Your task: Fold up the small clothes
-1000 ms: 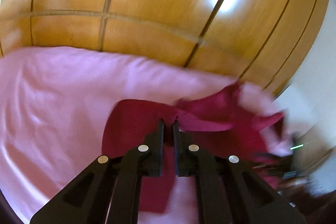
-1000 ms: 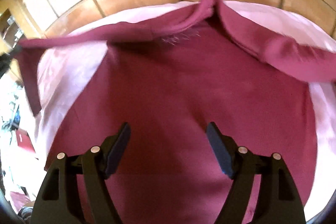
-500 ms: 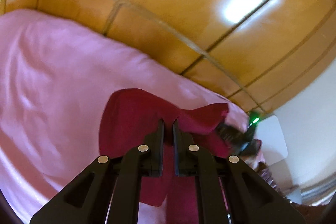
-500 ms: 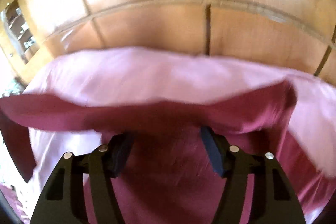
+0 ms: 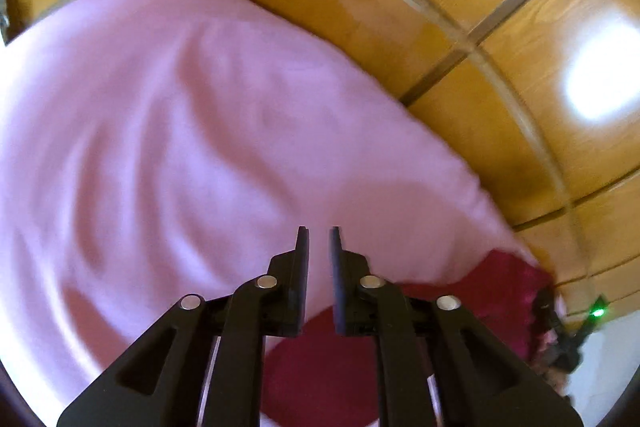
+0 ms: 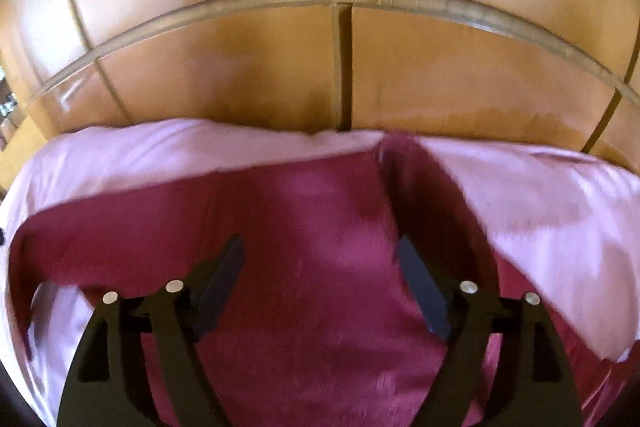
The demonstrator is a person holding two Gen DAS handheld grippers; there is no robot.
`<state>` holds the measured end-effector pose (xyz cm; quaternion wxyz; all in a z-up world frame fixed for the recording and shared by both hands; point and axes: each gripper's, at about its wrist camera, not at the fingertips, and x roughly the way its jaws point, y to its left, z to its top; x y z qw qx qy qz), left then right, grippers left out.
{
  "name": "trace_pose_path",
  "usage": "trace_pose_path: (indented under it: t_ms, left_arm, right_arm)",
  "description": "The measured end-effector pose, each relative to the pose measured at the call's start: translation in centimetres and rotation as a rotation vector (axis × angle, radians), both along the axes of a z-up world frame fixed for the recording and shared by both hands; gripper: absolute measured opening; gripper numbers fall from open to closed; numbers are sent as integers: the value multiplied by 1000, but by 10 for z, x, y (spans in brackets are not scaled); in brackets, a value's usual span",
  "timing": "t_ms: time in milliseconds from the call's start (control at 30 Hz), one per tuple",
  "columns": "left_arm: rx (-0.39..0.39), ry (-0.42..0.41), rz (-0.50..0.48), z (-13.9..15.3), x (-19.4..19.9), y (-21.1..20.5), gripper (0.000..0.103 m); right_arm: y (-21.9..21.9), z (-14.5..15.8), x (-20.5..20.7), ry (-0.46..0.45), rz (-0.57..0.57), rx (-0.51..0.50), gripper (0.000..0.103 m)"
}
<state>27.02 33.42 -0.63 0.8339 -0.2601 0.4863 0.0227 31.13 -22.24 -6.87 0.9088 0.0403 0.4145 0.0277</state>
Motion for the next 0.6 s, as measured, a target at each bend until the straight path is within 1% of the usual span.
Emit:
trace_pose_path:
  t_ms: [33,67,133,167,200,233,267,300,333,367,400,433,467,500,533,567,600]
  left_arm:
    - [-32,1,-19,-6,-12,1,58]
    - [-64,-12,-26,-9,-21,1,73]
    - [-154,-73,-64,-14,-47,2,75]
    - [-168,-91,-86,-15,-57,0,77]
    - [-152,-133,-111,-14,-76,-5,80]
    - [-113,-164,-119,-12,-91,-11,83]
    - [-55,-196,-132,-9,-107,-20,85]
    - [10,-230,-158,-6,-123,-31,85]
    - [88,-274,-195,-3,-143,-46,88]
    - [139,-299,-214,-5,-154,-57,91]
    - [187,-311,-232,-8,-163,-68,91]
    - [297,-301,-267,-16,-168,-87,91]
    - [398,-288,-285,-26,-165,-97,91]
    - [462,-278,-291,-33,-161,-103,91]
    - [560,-250,-284,-43,-152,-111,85]
    - [609,-222,-270,-52,-142,-113,62]
    - [613,-185,-269,-59,-135,-112,47]
  right_arm:
    - [2,-3,-10,1,8,13,82]
    - [1,-5,-24,-1,23,40,83]
    - [4,-7,-51,-2,42,74,85]
    - [4,-9,-71,4,57,101,86]
    - [4,-11,-84,9,69,119,88]
    - [4,-15,-102,16,82,135,91]
    - [5,-17,-115,21,88,136,91]
    - [6,-23,-134,32,97,127,91]
    - [5,-27,-145,39,101,121,91]
    - [5,-30,-156,46,104,115,91]
    - [6,-33,-169,53,103,107,91]
    - [7,-35,-180,57,103,99,91]
    - [7,-35,-186,59,104,96,91]
    - [9,-36,-196,60,107,91,91]
    - [11,-36,-200,60,106,88,91]
    - [12,-36,-205,63,101,86,91]
    - [12,-36,-206,64,96,87,91]
